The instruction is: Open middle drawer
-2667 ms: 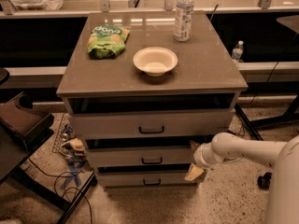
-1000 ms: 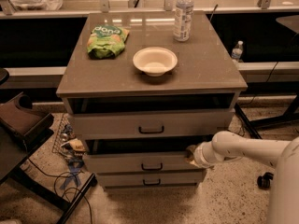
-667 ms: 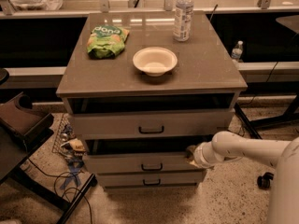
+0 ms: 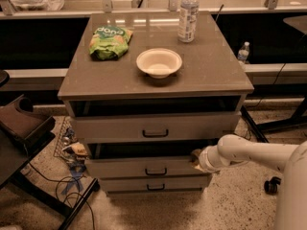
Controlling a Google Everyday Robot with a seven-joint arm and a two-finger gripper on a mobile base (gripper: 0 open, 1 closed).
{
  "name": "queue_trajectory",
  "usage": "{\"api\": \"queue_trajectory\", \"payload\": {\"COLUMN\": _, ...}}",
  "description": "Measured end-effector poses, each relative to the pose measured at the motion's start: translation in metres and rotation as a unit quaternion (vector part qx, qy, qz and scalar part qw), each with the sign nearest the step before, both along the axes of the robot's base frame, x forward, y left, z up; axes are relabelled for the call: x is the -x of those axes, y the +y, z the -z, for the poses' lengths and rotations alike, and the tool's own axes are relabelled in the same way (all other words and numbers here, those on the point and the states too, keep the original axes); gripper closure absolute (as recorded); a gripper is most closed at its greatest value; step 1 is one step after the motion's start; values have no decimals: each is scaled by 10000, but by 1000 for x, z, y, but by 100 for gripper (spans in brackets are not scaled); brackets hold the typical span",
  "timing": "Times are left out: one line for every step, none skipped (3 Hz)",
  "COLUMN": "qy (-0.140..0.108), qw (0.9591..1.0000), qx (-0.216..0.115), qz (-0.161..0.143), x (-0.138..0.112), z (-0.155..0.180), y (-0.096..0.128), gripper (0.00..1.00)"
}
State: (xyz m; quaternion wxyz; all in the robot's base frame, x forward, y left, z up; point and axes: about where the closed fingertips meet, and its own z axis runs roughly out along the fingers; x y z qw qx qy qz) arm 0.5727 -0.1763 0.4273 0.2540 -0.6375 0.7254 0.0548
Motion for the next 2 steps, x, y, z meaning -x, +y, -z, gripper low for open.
{"api": "queue_trajectory", "payload": {"qy": 0, "qw": 10000, "qx": 0, "qz": 0, "x": 0, "z": 0, "y": 0, "gripper": 100}}
{"api": "queue_trajectory", "payload": {"qy": 51, "qw": 10000, "qx": 38, "qz": 17, "x": 14, "z": -4, "y": -6, "gripper": 100}}
